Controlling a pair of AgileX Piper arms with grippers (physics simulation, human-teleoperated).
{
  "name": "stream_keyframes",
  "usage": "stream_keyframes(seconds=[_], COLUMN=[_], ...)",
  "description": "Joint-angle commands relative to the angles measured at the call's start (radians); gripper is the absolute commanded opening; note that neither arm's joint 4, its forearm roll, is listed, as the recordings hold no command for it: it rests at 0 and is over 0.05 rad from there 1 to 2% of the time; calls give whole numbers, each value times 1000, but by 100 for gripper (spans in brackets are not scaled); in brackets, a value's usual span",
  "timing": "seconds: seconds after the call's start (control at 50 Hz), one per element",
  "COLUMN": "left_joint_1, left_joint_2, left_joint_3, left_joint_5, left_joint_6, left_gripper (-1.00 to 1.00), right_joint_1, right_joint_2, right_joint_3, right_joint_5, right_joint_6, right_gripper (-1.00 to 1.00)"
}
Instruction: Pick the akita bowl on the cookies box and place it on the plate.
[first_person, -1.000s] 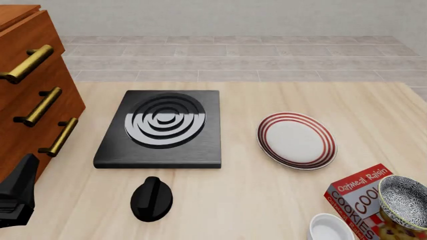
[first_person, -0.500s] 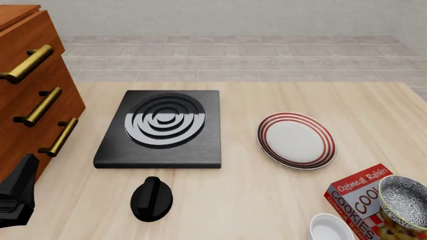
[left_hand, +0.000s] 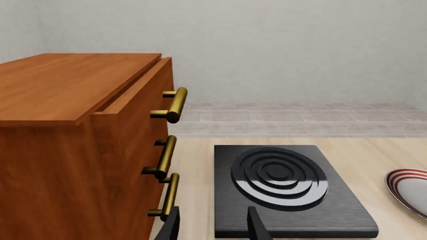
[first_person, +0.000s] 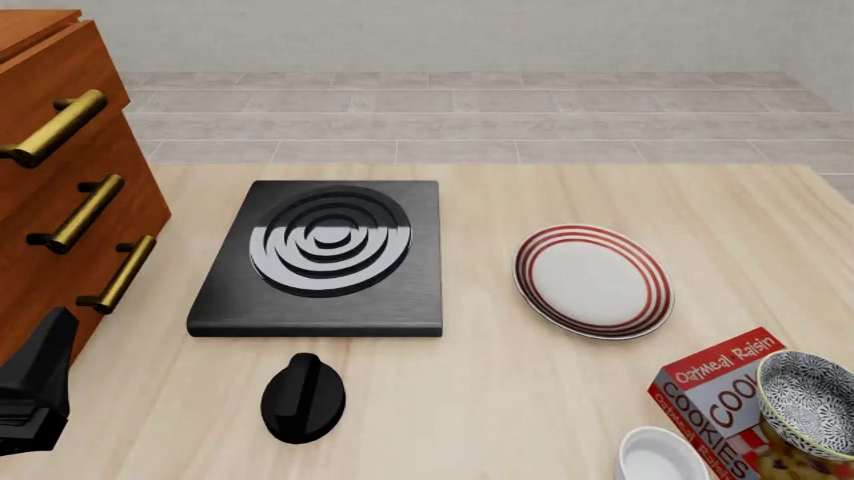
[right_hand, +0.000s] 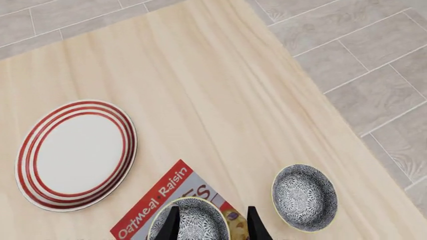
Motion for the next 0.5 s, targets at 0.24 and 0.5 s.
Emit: stream_keyframes(seconds=[0.24,0.5], left_joint_1=[0,0], left_joint_2=[0,0], left_joint_3=[0,0], left_joint_5=[0,0], left_joint_6=[0,0], left_gripper=[100,100], right_joint_1=[-13,-8], right_joint_2=[80,104], right_joint_3=[120,176], right_joint_5=[-122,-171], right_joint_6=[8,11], right_gripper=[100,100])
